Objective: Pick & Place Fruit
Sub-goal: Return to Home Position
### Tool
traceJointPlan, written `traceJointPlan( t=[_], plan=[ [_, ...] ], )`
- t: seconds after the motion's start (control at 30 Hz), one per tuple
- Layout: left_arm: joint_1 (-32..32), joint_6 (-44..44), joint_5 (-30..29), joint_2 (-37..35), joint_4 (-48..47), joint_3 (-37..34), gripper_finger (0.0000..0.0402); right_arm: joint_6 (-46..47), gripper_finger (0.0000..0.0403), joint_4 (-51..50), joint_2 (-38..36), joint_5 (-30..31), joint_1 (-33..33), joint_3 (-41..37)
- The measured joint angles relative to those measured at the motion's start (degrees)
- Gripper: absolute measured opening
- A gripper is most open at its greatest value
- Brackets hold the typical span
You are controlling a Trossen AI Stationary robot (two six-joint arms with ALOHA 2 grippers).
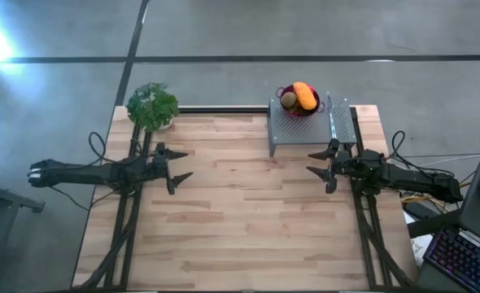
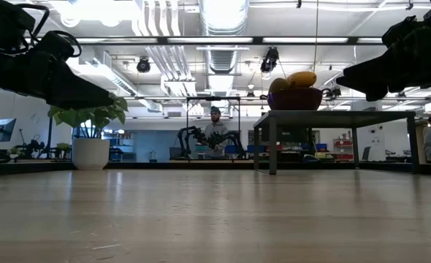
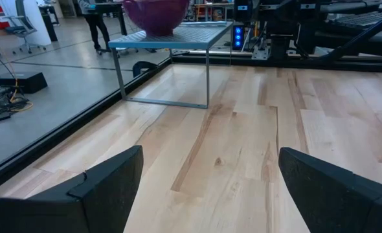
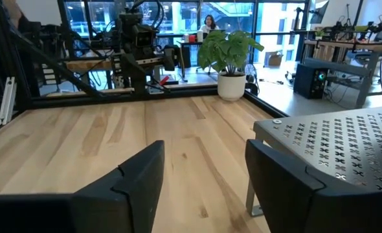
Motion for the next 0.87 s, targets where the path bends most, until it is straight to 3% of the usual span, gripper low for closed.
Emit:
traceJointPlan(
  t=[0.3, 0.87],
  plan=[
    [0.0, 0.0, 0.0, 0.0, 0.0, 0.0, 0.0365, 0.0, 0.0204, 0.0, 0.0, 0.0, 0.0, 0.0],
    [0.0, 0.0, 0.0, 0.0, 0.0, 0.0, 0.0365, 0.0, 0.0252, 0.0, 0.0, 0.0, 0.0, 0.0]
  ],
)
